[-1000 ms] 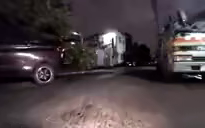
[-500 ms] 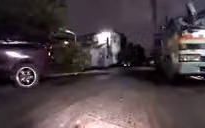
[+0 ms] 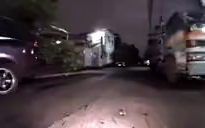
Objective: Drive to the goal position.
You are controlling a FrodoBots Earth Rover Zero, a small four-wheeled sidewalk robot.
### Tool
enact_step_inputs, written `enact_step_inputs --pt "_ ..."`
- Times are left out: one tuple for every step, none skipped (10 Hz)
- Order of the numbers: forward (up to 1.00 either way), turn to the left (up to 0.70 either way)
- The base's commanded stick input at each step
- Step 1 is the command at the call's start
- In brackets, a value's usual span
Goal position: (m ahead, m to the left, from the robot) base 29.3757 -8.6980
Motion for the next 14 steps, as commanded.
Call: enact_step_inputs --pt "1.00 0.00" --pt "1.00 -0.20" --pt "1.00 -0.01" --pt "1.00 0.00" --pt "1.00 0.00" --pt "1.00 -0.20" --pt "1.00 -0.08" --pt "1.00 0.00" --pt "1.00 -0.21" --pt "1.00 -0.27" --pt "1.00 -0.27" --pt "1.00 -0.27" --pt "1.00 -0.27" --pt "1.00 -0.02"
